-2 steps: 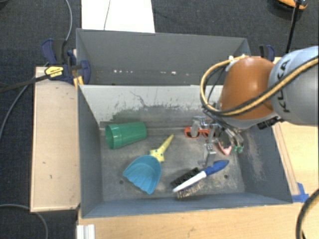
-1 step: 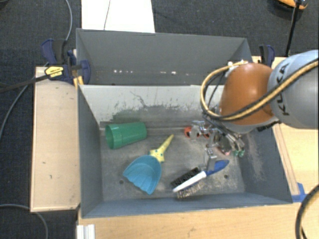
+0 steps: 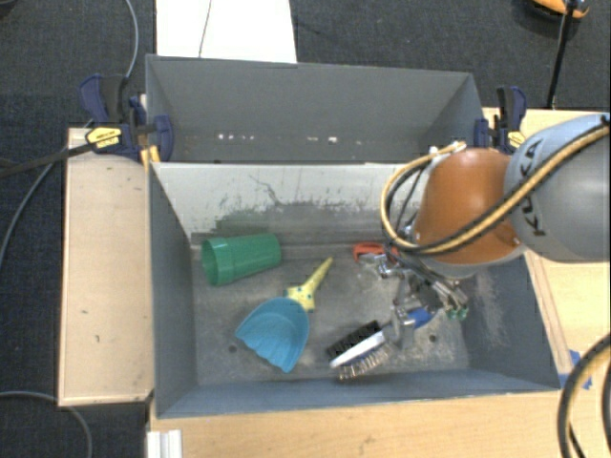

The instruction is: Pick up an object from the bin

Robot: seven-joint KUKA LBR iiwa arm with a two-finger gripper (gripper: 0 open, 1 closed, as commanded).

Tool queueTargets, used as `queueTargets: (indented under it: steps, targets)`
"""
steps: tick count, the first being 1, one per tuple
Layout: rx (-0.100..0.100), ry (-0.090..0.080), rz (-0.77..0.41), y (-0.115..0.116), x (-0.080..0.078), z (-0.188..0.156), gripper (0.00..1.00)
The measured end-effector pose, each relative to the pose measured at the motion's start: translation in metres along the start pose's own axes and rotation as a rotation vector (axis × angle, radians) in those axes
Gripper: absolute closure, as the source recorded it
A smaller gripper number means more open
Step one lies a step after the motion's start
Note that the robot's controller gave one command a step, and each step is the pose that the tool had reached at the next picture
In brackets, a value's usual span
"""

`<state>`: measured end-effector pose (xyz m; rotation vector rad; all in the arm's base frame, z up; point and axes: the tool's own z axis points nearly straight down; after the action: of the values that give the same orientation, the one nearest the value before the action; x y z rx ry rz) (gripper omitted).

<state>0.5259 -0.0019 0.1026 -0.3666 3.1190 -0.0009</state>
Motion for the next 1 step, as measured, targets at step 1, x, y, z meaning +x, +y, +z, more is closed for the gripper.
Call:
queueTargets:
  steps: [1]
  targets:
    - [0.003,-0.013,-0.154,-0.0095,0.0163,0.0174,0.0]
